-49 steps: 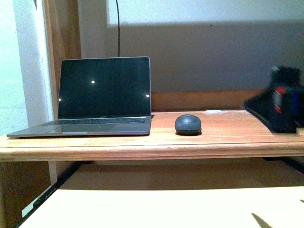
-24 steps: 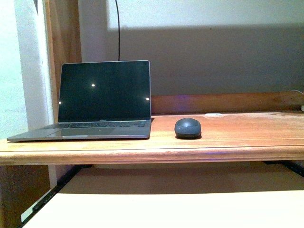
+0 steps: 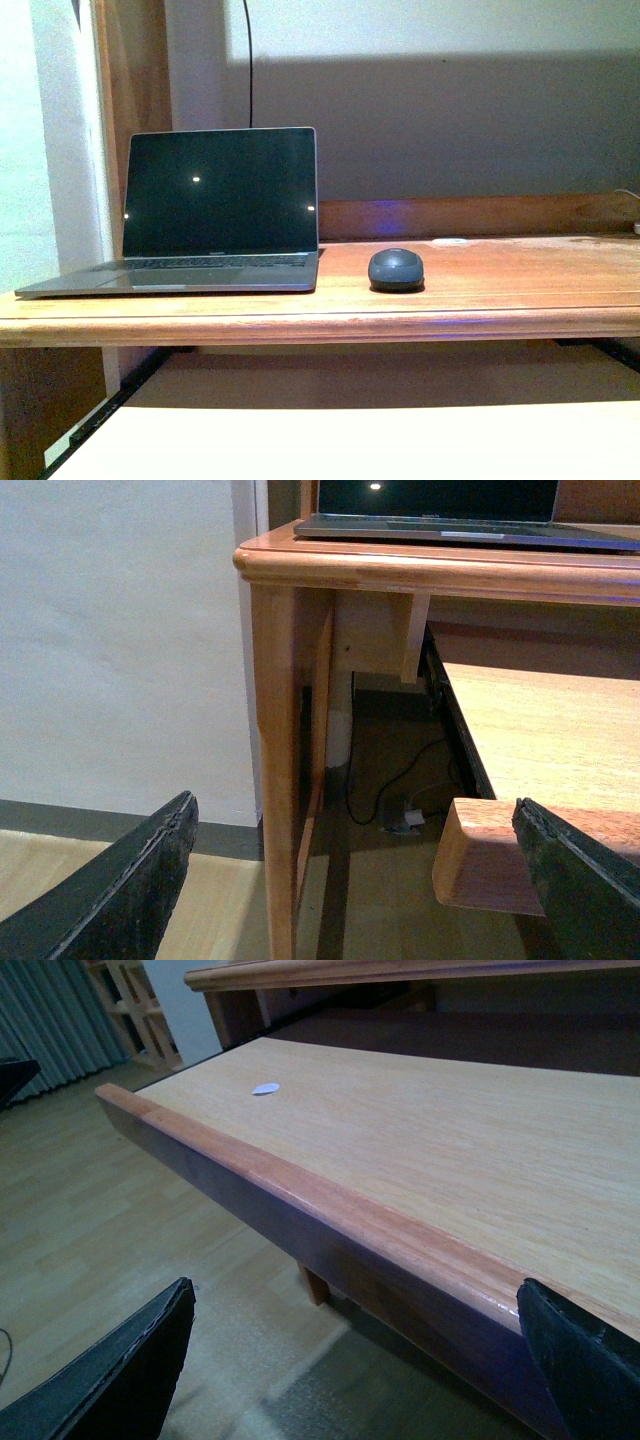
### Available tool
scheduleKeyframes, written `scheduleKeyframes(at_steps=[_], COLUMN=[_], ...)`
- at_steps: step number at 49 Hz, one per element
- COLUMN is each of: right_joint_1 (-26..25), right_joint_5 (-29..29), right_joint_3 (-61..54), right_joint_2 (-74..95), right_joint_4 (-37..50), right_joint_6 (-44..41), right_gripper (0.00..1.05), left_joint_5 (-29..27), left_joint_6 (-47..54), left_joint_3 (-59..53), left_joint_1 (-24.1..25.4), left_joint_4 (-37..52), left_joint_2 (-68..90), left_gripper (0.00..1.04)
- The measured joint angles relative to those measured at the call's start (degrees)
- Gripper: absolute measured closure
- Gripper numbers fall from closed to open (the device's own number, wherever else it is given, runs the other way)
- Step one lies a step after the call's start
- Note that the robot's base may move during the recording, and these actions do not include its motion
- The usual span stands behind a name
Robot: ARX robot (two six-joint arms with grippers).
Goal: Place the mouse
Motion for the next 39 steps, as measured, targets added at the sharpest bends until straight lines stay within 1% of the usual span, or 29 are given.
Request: scheduleKeyframes(at_steps=[4,8,12,16,22,25,30,34,37,38,39], right_joint_1=[-0.5,-0.5,-0.2,-0.1,-0.4,-0.4,1.1,3.5,5.8,6.1,7.3], right_joint_5=[-0.1,0.1,0.4,1.9,2.7,2.8,3.7,5.7,8.3,8.6,9.9], right_joint_3=[0.1,0.3,0.8,1.0,1.7,1.6,0.3,-1.1,-2.2,-2.2,-2.5], right_joint_2=[0.4,0.4,0.7,2.0,4.5,4.3,3.7,3.4,4.0,4.1,4.9], right_joint_4=[-2.0,-3.6,-6.7,-11.0,-14.9,-12.9,-5.8,2.6,9.7,10.3,13.5], right_joint_6=[-4.2,-6.6,-9.4,-11.8,-15.4,-15.8,-14.0,-9.6,-4.9,-4.9,-2.9], right_gripper=[0.07,0.07,0.07,0.07,0.07,0.07,0.07,0.07,0.07,0.07,0.07], left_joint_5=[0.0,0.0,0.0,0.0,0.1,0.1,0.1,0.1,0.1,0.1,0.1], left_joint_6=[0.0,0.0,0.0,0.0,0.0,0.0,0.0,0.0,0.0,0.0,0.0], left_joint_3=[0.0,0.0,0.0,0.0,0.0,0.0,0.0,0.0,0.0,0.0,0.0], left_joint_1=[0.0,0.0,0.0,0.0,0.0,0.0,0.0,0.0,0.0,0.0,0.0], left_joint_4=[0.0,0.0,0.0,0.0,0.0,0.0,0.0,0.0,0.0,0.0,0.0], left_joint_2=[0.0,0.0,0.0,0.0,0.0,0.0,0.0,0.0,0.0,0.0,0.0], left_gripper=[0.08,0.08,0.08,0.08,0.08,0.08,0.08,0.08,0.08,0.08,0.08])
